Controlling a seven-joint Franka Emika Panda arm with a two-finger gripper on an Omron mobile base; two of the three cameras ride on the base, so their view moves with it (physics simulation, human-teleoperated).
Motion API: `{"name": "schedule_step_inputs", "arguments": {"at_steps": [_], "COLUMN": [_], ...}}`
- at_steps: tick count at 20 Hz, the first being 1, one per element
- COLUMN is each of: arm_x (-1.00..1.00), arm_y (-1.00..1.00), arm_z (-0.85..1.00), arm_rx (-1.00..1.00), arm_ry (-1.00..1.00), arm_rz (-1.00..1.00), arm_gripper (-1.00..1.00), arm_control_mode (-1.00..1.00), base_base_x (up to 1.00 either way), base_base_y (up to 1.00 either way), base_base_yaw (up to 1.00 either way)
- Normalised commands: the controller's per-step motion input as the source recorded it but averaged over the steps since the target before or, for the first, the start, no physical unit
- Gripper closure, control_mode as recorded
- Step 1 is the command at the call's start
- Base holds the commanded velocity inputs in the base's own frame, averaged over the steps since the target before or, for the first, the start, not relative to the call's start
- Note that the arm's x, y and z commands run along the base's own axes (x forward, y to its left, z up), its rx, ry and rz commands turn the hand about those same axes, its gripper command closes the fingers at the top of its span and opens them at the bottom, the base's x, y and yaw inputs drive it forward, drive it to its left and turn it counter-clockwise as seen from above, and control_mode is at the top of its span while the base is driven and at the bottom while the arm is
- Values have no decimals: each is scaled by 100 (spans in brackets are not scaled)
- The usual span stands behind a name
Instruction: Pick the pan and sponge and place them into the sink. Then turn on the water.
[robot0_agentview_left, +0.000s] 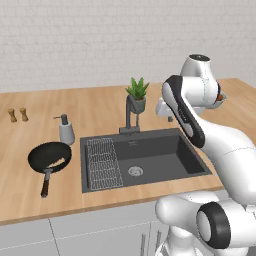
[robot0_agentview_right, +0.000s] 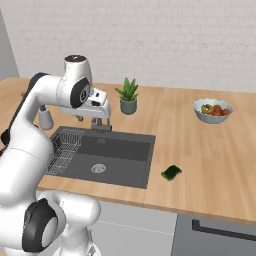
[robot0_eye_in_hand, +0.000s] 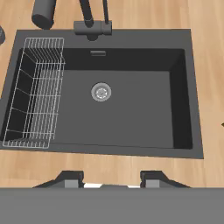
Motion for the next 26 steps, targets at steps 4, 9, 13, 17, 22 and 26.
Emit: {"name": "schedule_step_inputs", "arguments": {"at_steps": [4,9,13,17,22,26], "arm_x": [-4,-31,-42,-25,-29,-12], "arm_y": [48,96,92,97,98,100], "arm_z": [0,0,-3,-12,-20,-26], "arm_rx": [0,-4,-2,-3,-2,0], "arm_ry": [1,15,12,16,16,22], "arm_rz": [0,1,2,0,0,2], "arm_gripper": [-100,-100,-100,-100,-100,-100], "arm_control_mode": [-100,-100,-100,-100,-100,-100], "base_base_x": [0,0,0,0,0,0], "base_base_y": [0,0,0,0,0,0], "base_base_yaw": [0,0,0,0,0,0]}}
